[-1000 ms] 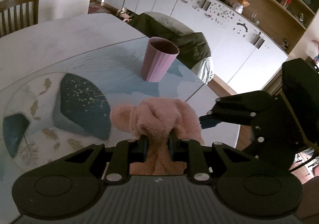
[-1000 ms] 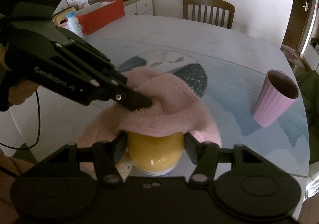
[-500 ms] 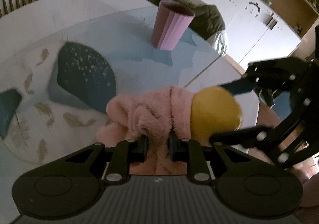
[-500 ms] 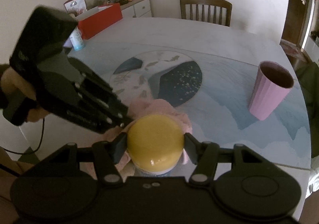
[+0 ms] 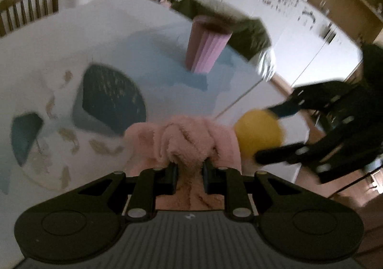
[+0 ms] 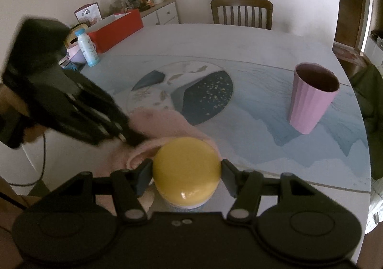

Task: Clean container
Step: 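Continue wiping around the yellow cap with the towel in the left tool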

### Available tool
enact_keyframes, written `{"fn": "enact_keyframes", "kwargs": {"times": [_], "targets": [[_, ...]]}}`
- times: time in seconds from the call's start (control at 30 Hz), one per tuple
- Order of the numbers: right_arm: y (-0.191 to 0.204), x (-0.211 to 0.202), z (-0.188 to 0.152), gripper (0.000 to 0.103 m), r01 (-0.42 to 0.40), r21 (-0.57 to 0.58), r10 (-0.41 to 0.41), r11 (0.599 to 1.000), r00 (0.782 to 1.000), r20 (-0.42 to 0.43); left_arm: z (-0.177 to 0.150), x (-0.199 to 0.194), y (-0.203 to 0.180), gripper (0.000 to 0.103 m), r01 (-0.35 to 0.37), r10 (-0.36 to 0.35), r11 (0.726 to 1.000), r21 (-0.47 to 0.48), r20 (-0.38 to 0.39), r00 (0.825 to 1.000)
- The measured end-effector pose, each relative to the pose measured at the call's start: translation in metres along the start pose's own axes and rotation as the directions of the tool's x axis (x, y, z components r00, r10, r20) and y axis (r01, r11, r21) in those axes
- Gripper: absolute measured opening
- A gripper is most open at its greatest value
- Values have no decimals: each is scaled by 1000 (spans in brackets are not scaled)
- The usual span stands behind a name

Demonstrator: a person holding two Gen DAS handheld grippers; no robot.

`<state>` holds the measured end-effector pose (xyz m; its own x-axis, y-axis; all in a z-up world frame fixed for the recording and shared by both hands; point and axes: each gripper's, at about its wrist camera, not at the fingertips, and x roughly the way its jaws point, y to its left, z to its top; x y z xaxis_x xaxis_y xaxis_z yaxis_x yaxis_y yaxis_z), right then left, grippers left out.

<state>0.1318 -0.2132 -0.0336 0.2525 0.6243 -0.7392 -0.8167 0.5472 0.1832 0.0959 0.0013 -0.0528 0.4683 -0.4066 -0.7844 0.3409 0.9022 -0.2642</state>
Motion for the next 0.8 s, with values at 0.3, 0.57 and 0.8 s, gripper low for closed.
{"fn": "enact_keyframes", "kwargs": {"times": [0.3,0.57,0.8], "targets": [[5,2,3,60,-3,-37,3,999,1000,-10,16,-47,-44,20,83,-92,993,81,107,990],[16,3,3,60,2,-75,-3,997,1000,-9,23,-31,-71,20,141,-154,980,143,80,985],[22,3,0,60,12,-93,-13,996,1000,-9,22,-14,-60,20,123,-130,987,105,57,990]]}}
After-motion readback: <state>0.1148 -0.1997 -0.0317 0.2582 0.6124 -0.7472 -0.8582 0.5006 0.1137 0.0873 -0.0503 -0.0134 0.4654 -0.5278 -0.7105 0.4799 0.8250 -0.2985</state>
